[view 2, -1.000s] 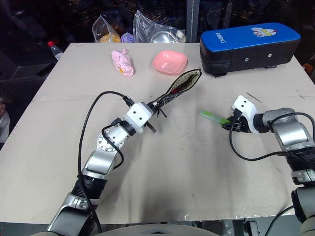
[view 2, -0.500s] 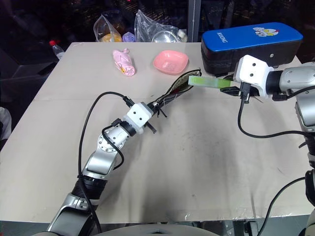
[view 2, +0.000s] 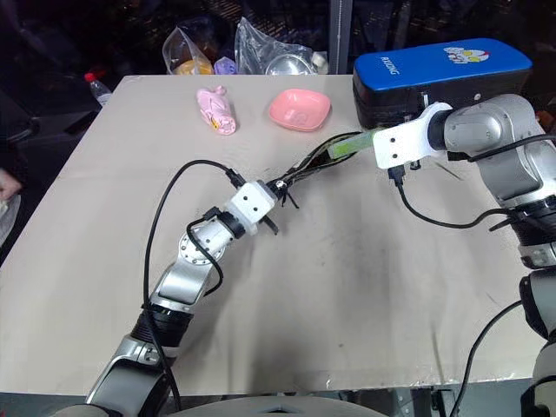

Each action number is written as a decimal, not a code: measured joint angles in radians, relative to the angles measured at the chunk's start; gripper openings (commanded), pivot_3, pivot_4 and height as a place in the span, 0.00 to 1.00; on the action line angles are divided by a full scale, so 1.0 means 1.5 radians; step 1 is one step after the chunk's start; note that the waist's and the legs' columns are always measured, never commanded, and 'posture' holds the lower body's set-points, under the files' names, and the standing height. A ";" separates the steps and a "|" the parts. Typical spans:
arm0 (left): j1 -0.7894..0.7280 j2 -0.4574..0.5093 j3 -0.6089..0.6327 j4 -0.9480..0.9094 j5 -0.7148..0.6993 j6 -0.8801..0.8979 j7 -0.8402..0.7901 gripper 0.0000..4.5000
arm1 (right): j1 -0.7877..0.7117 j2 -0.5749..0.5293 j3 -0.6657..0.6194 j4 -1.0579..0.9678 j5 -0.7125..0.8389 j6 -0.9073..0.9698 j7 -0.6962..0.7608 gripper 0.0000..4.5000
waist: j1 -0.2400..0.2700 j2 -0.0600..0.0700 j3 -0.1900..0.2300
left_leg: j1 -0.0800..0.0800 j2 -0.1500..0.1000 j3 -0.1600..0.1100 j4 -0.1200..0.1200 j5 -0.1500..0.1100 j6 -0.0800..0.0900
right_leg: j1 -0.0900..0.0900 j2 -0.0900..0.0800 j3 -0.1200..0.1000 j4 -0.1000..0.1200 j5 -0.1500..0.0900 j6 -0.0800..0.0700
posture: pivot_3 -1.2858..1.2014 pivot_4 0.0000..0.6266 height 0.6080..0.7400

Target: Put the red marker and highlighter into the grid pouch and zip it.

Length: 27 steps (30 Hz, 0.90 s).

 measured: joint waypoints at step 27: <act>-0.024 -0.045 -0.024 -0.011 -0.025 -0.006 -0.064 0.00 | 0.061 0.158 0.004 -0.036 0.048 0.075 0.053 0.72 | 0.001 0.000 0.000 | 0.000 0.000 0.000 0.000 0.000 0.000 | 0.000 0.001 0.000 0.001 0.000 0.000 | 0.52 0.24 1.00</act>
